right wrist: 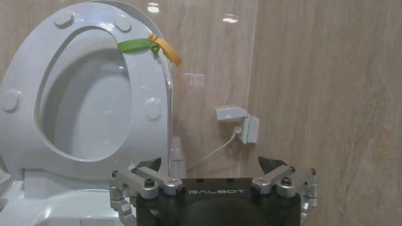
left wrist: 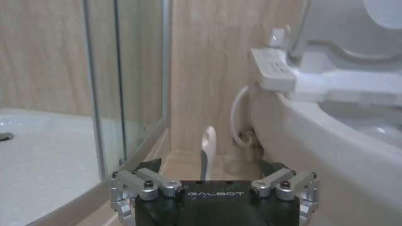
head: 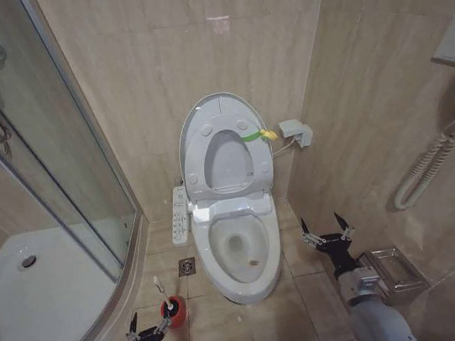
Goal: Open the toilet lid, clean the toilet bowl with a toilet brush, close the toilet lid, and flush.
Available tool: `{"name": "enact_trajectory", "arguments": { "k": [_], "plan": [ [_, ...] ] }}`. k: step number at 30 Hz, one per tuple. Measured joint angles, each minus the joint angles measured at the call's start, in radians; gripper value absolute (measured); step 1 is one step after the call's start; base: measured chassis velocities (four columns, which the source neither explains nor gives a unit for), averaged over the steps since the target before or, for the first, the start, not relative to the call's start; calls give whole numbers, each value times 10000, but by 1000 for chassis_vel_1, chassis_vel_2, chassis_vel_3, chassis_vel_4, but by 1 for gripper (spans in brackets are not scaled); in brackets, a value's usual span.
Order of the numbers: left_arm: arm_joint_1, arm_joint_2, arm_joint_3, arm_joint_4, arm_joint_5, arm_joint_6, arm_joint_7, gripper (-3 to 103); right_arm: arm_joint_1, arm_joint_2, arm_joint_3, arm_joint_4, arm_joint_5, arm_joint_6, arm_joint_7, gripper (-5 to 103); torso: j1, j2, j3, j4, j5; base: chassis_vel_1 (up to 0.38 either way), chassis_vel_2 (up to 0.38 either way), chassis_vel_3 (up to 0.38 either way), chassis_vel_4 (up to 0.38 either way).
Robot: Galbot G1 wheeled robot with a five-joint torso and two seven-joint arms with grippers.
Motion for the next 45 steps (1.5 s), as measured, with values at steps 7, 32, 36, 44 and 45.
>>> {"name": "enact_trajectory", "arguments": {
  "k": [7,32,36,44,45],
  "plan": [
    [513,244,-534,-949,1330,1643,458,100,0,0,0,0,0,0,0,100,0,0,0,-2,-4,0,0,0,0],
    [208,175,390,-1001,1654,-87,-2464,100,0,0,0,0,0,0,0,100,0,0,1,-4,-6,0,0,0,0],
    [519,202,412,-2386,1677,1851,-3096,100,1,0,0,0,-1,0,0,100,0,0,0,-4,-5,0,0,0,0],
    [692,46,95,-3800,242,3409,-1677,100,0,0,0,0,-1,0,0,100,0,0,0,-3,-1,0,0,0,0],
    [612,27,84,-3657,-139,3170,-1543,100,0,0,0,0,0,0,0,100,-1,0,0,-4,-2,0,0,0,0]
  ]
}}
